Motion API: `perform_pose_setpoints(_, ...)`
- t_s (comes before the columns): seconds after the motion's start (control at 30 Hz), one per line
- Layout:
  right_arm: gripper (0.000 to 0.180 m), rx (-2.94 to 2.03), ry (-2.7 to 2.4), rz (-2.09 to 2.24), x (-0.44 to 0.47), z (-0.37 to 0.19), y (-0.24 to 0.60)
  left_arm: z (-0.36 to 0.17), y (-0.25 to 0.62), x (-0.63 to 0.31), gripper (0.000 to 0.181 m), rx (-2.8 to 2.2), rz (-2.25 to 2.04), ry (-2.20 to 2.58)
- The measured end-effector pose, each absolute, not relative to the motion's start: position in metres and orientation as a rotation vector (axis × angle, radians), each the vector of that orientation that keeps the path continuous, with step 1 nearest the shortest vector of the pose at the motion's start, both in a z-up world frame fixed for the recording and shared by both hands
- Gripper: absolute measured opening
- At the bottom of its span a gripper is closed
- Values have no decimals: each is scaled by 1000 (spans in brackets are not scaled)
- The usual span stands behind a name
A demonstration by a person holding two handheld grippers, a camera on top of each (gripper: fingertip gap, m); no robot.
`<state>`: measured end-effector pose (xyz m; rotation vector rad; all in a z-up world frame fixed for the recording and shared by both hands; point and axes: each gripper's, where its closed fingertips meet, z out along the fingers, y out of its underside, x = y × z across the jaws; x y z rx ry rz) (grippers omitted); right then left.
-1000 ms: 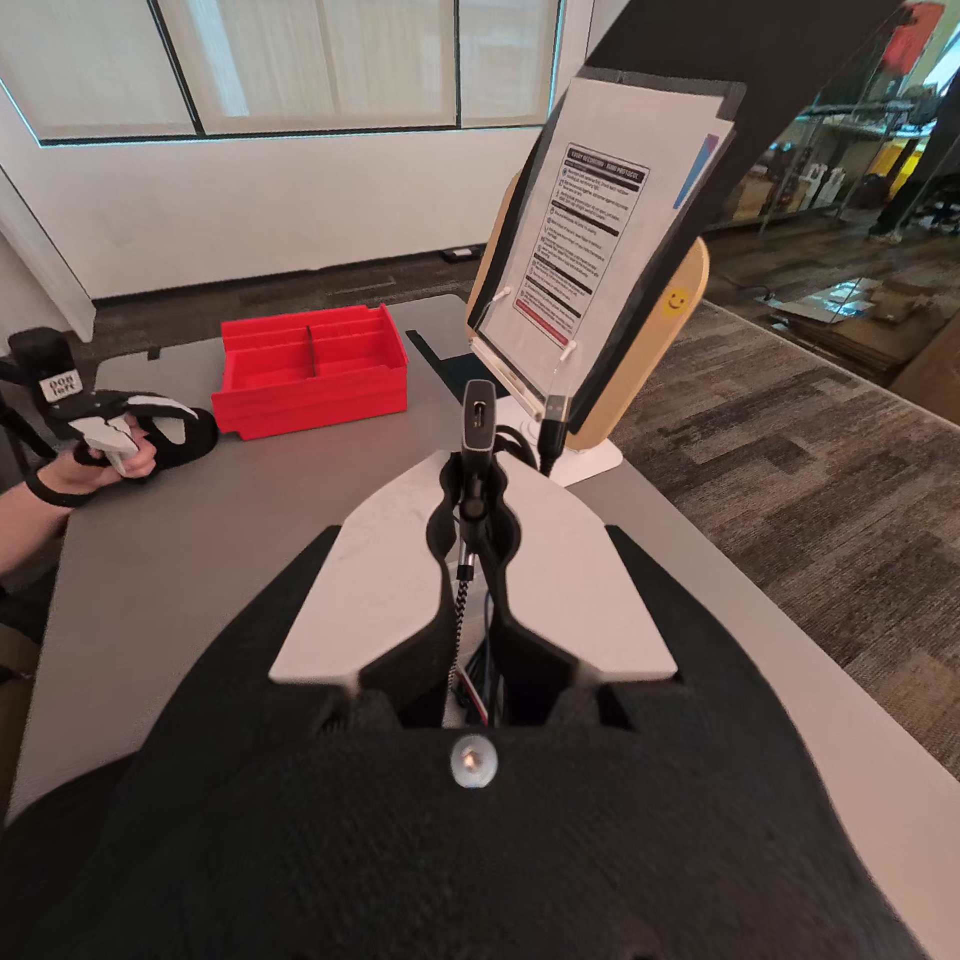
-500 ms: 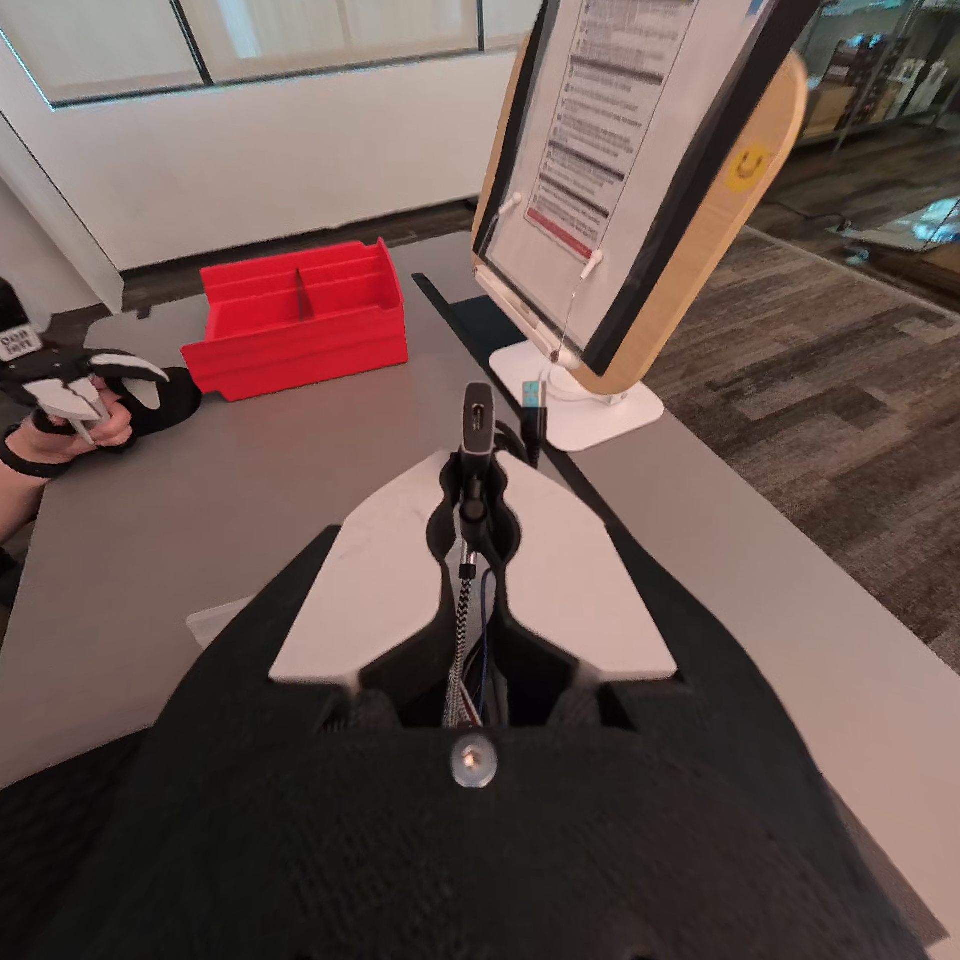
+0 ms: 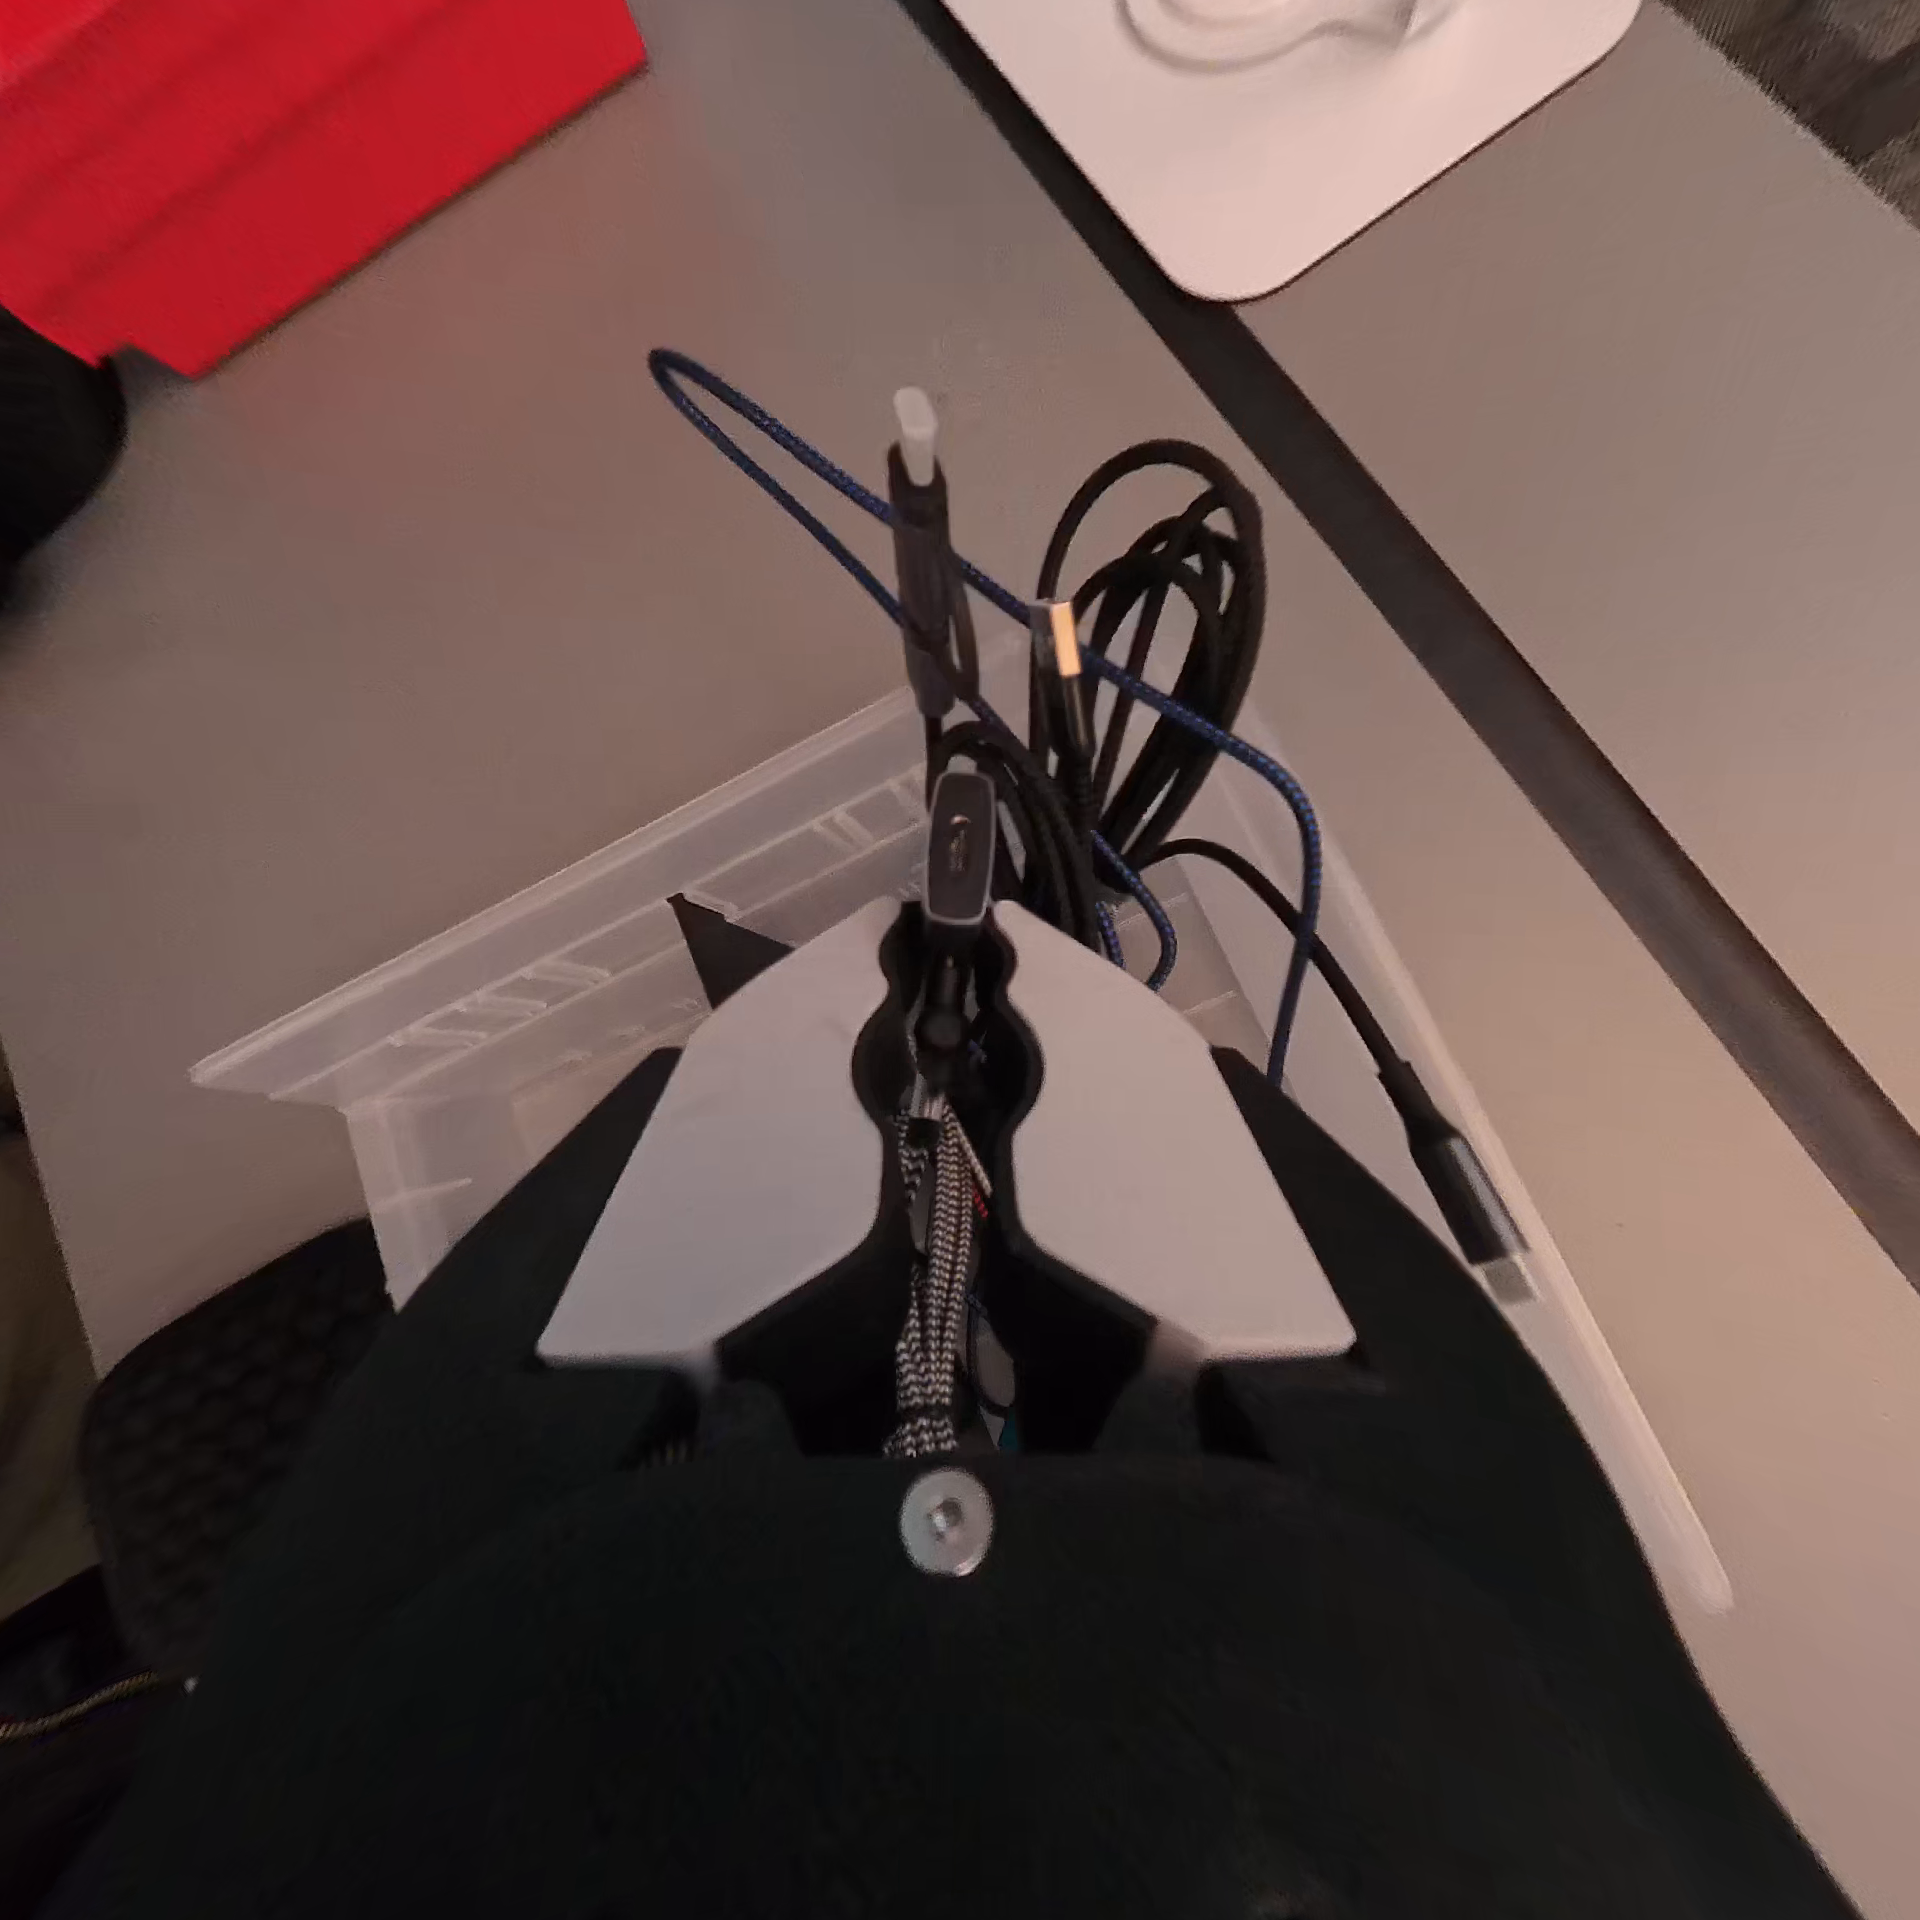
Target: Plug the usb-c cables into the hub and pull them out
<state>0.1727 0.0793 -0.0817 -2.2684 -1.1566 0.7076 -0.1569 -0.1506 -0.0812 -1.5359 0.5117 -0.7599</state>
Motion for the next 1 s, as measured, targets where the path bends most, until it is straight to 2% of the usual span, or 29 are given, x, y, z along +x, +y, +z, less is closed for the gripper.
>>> perform_pose_setpoints(0.17, 13, -2395, -1212, 525, 169, -95, 81, -81, -151, -158, 68, -1534, -770, 506)
perform_pose_setpoints(0.23, 50, -2461, -1266, 280, 178, -97, 78, -81, -151, -158, 68, -1533, -773, 505)
perform_pose_setpoints(0.27, 58, -2493, -1290, 157, 183, -95, 73, -81, -151, -158, 69, -1533, -776, 504)
perform_pose_setpoints(0.43, 57, -2494, -1126, -383, 198, -43, 52, -80, -150, -159, 69, -1539, -796, 490)
perform_pose_setpoints(0.53, 59, -2574, -856, -566, 192, -14, 5, -78, -148, -164, 69, -1533, -823, 451)
perform_pose_setpoints(0.6, 58, -2606, -856, -729, 180, -7, -37, -74, -148, -169, 69, -1525, -870, 406)
perform_pose_setpoints(0.77, 52, -2487, -1303, -1066, 114, -20, -119, -61, -148, -190, 69, -1536, -884, 328)
perform_pose_setpoints(0.93, 42, -2214, -1668, -1298, 62, -31, -163, -39, -134, -252, 79, -1634, -575, 254)
perform_pose_setpoints(1.0, 44, -2166, -1744, -1315, 50, -33, -174, -24, -134, -280, 80, -1630, -512, 201)
